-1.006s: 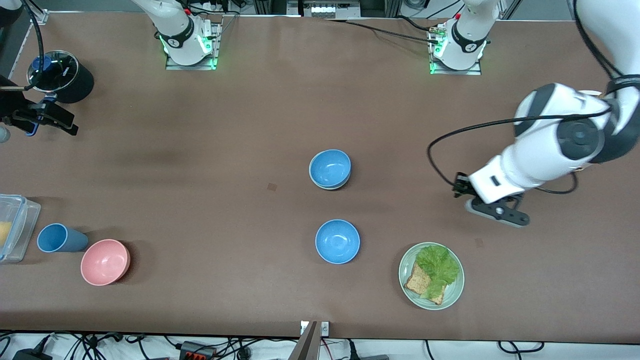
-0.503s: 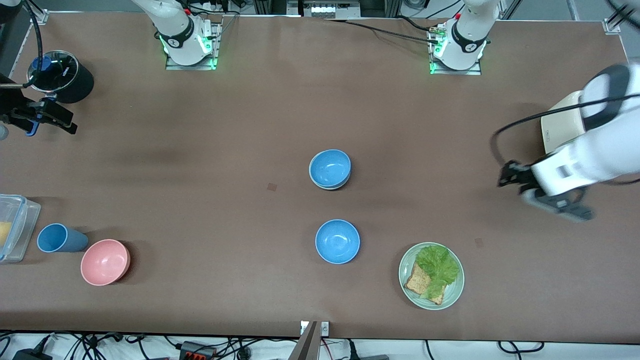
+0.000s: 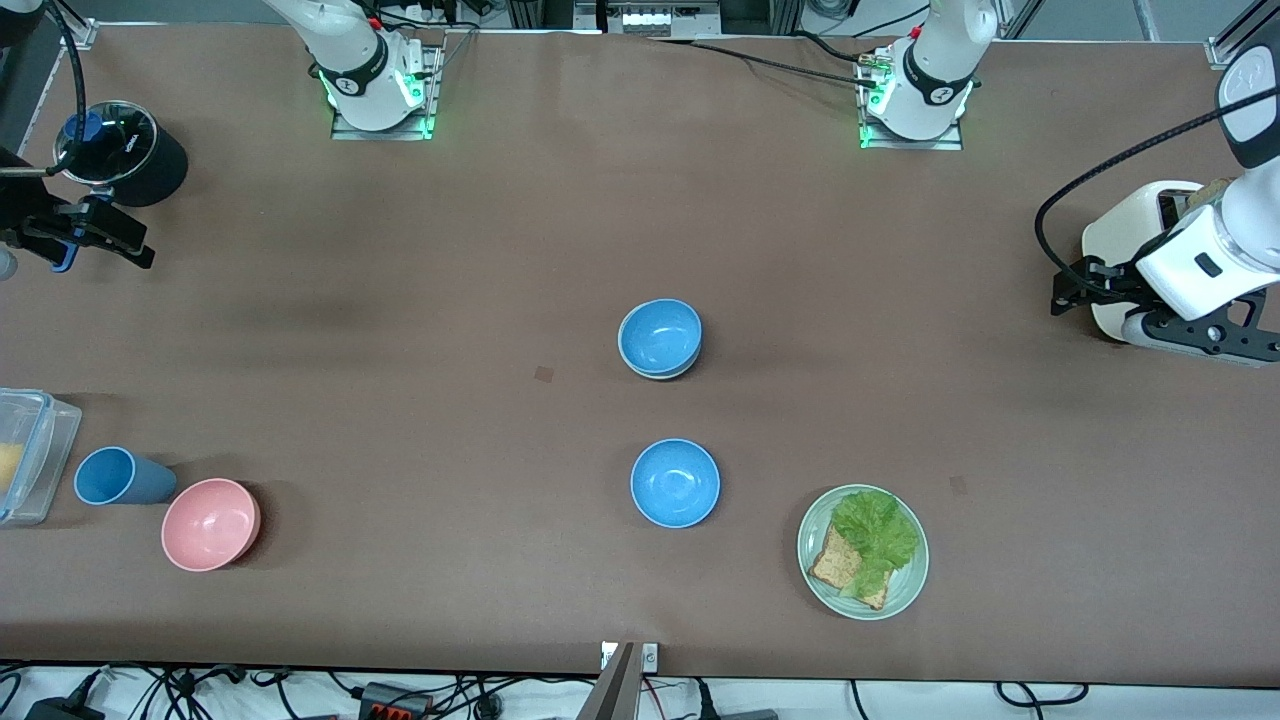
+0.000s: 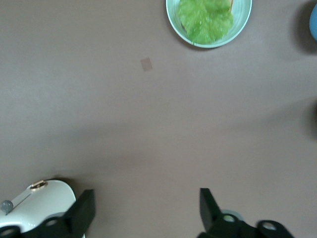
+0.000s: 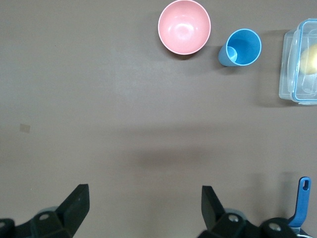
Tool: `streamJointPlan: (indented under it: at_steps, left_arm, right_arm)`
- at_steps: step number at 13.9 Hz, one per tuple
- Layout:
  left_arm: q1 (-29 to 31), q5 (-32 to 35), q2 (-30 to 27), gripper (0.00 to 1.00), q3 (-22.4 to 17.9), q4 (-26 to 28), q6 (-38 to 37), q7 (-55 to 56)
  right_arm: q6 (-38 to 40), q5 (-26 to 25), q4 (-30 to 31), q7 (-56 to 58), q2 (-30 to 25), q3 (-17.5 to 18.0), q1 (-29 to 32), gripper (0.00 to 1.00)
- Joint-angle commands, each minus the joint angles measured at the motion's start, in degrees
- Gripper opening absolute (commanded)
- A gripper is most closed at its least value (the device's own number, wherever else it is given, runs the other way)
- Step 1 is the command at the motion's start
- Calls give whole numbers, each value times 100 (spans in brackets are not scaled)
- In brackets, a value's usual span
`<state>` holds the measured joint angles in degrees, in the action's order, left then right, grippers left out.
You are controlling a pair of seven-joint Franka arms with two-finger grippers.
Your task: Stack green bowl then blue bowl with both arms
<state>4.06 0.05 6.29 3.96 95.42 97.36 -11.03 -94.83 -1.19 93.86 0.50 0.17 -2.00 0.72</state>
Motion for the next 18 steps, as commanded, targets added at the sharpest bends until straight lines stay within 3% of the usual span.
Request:
streamJointPlan:
  at_steps: [1,9,16,18]
  left_arm:
    - [-116,-57,-41,100,-106,-163,-297,-102]
    - [-231,-382,-93,100,-36,-182,-507,1285]
    - [-222,-304,-84,100,78,-216,-665,1288]
    - [-213,-295,-49,100,52,-444,-849,1628]
  right_arm:
    - [-53,-75,185,64,-184,59,51,100]
    - [-62,-75,176,64,-184,59,51,100]
    - [-62,-75,176,64,-192,59,51,100]
    - [-62,-75,176,64,-192,59,51,100]
